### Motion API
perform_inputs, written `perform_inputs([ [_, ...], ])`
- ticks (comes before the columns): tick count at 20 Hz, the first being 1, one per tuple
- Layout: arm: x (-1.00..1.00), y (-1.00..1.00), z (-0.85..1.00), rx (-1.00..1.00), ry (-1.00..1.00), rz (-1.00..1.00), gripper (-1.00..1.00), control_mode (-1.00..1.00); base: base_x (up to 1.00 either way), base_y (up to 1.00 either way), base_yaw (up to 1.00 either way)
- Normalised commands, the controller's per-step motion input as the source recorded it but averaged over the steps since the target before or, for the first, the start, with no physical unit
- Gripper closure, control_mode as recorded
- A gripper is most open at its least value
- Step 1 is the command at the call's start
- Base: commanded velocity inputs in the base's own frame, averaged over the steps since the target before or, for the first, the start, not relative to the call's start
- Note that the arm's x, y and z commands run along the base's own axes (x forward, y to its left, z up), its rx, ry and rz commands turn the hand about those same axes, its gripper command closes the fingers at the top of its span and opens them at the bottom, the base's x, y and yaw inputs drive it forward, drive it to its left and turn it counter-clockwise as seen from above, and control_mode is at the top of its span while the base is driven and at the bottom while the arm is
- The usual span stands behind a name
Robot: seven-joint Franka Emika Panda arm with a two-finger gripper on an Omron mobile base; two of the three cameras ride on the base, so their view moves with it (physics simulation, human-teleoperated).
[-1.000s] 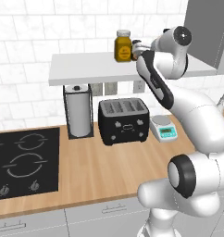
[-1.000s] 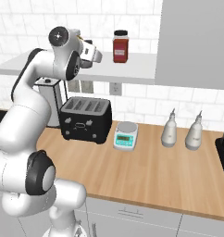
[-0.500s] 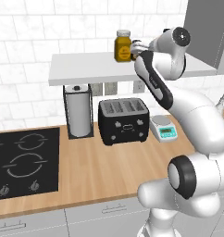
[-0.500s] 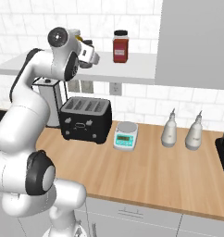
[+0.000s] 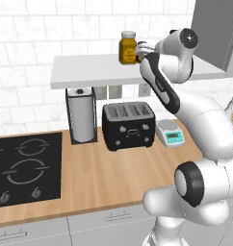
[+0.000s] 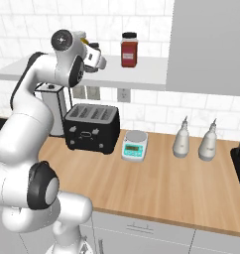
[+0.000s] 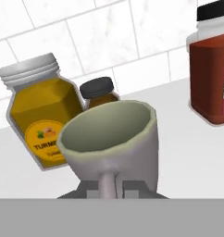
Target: Gather all objects into one cabinet and sort the glasses and bowls to opposite sides.
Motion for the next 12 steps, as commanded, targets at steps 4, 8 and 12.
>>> perform_inputs([
  [4, -0.09, 0.01, 0.0, 0.0, -0.01, 0.0, 1.0, -1.0, 0.0, 0.0, 0.0],
  [8, -0.55, 0.01, 0.08, 0.0, -0.08, 0.0, 1.0, -1.0, 0.0, 0.0, 0.0],
  [12, -0.85, 0.05, 0.27, 0.0, -0.12, 0.0, 1.0, -1.0, 0.0, 0.0, 0.0],
])
